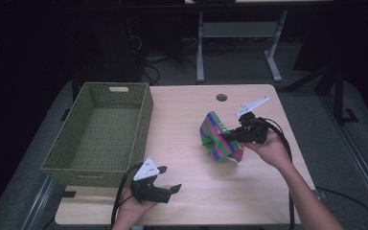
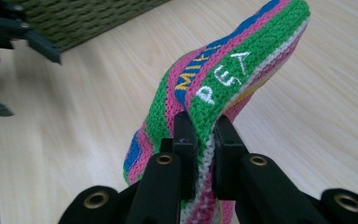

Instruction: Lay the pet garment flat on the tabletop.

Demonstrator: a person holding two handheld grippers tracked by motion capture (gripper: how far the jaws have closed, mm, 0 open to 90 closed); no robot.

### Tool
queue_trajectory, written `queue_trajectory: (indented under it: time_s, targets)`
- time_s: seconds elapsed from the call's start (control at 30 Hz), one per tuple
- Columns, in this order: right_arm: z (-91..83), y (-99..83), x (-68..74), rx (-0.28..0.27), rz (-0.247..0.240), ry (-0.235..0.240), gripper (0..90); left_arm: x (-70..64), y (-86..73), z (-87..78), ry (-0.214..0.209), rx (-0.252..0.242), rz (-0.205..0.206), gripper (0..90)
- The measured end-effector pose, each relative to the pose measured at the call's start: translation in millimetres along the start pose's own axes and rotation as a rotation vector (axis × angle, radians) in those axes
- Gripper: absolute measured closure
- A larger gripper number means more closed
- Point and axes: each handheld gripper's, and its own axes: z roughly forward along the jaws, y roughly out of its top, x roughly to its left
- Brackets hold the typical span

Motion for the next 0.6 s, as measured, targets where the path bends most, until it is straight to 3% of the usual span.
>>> queue_trajectory:
  time_s: [0.6]
  targets:
    - [-18.2, -8.9, 45.6, -0.043, -0.11, 0.093, 82.1, 1.5, -0.1, -1.8, 0.01, -0.007, -0.003, 17.6]
